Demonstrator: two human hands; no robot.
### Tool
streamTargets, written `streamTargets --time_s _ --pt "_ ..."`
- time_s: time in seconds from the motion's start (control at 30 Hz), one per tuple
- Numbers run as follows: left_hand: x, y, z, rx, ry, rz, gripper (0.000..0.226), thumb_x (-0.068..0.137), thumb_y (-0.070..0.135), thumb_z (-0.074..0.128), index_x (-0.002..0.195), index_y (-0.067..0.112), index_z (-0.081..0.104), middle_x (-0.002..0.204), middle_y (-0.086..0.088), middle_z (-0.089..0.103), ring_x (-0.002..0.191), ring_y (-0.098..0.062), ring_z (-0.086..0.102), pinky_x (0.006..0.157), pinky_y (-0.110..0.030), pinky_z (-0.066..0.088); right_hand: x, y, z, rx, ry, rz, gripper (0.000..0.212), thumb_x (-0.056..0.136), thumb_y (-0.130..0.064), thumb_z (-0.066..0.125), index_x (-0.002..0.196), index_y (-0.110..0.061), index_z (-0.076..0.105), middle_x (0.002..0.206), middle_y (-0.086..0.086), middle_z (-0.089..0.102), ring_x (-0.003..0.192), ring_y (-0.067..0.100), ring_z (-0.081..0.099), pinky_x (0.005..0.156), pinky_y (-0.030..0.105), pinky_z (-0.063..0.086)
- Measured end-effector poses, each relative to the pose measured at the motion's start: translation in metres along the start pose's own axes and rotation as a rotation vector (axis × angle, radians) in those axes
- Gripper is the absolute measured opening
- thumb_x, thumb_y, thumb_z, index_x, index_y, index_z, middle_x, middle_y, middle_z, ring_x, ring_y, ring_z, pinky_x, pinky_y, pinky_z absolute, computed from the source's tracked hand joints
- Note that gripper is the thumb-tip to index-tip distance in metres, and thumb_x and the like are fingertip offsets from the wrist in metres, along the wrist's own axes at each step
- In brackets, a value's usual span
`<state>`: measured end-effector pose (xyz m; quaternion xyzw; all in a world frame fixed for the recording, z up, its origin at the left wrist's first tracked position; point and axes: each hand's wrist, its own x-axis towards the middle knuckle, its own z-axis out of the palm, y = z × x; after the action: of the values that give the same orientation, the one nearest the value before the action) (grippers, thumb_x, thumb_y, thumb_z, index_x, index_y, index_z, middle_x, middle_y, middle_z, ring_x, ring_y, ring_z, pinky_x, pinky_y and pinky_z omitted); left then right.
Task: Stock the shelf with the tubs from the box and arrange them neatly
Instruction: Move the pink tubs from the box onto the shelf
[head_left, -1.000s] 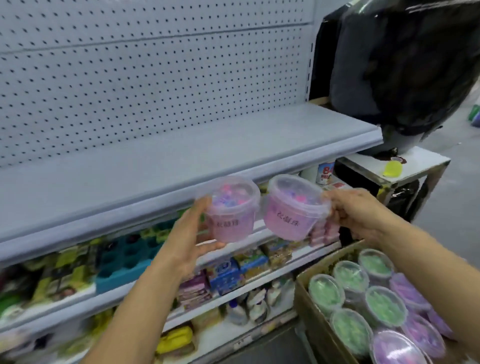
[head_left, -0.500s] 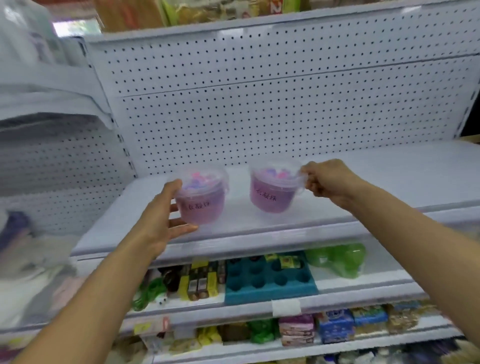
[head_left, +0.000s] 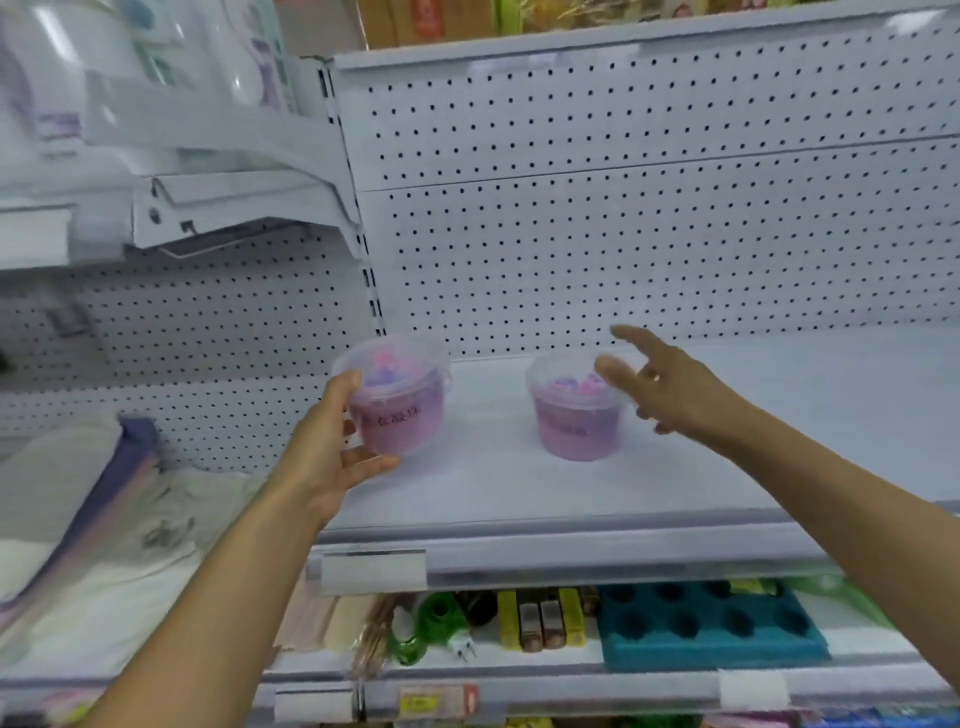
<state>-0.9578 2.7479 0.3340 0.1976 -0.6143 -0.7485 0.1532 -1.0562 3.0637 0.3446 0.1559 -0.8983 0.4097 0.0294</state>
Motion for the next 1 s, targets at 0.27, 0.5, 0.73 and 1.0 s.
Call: streamTargets --time_s 0.27,0.5,0.73,1.0 --pt "0.025 0.003 -0.025 -0.103 0.084 0.01 0.053 0.083 0.055 0.061 0.123 0.021 0.054 0.121 -0.012 0.052 0.095 -0.032 0.063 0.063 -0.039 0.059 0.046 -0.027 0.06 -0.182 -0.075 -0.257 0.043 0.084 -0.039 0.066 0.127 -0.035 0.058 0.113 0.005 0.045 0.093 0.021 0.055 0.093 0.039 0.046" --pt "0.046 0.012 -0.039 -0.105 0.196 -0.036 0.052 0.086 0.052 0.059 0.124 0.017 0.051 0.123 -0.014 0.051 0.092 -0.035 0.064 0.071 -0.046 0.058 0.143 -0.062 0.12 -0.165 -0.164 -0.27 0.043 0.09 -0.031 0.061 0.132 -0.031 0.054 0.143 0.011 0.038 0.114 0.027 0.05 0.102 0.035 0.037" --pt "0.049 0.021 -0.034 -0.094 0.245 -0.092 0.056 0.084 0.052 0.061 0.122 0.013 0.051 0.123 -0.017 0.049 0.098 -0.038 0.062 0.071 -0.047 0.059 0.173 -0.07 0.13 -0.297 -0.198 -0.292 0.047 0.093 -0.036 0.055 0.138 -0.035 0.045 0.155 0.008 0.022 0.134 0.027 0.034 0.104 0.04 0.033" --pt "0.024 0.005 0.007 0.006 0.039 -0.071 0.048 0.088 0.051 0.055 0.121 0.016 0.056 0.125 -0.014 0.054 0.093 -0.034 0.067 0.074 -0.045 0.059 0.077 -0.082 0.108 -0.139 -0.167 -0.923 0.068 0.076 -0.057 0.064 0.139 -0.039 0.042 0.151 -0.005 0.033 0.138 0.016 0.029 0.109 0.036 0.033"
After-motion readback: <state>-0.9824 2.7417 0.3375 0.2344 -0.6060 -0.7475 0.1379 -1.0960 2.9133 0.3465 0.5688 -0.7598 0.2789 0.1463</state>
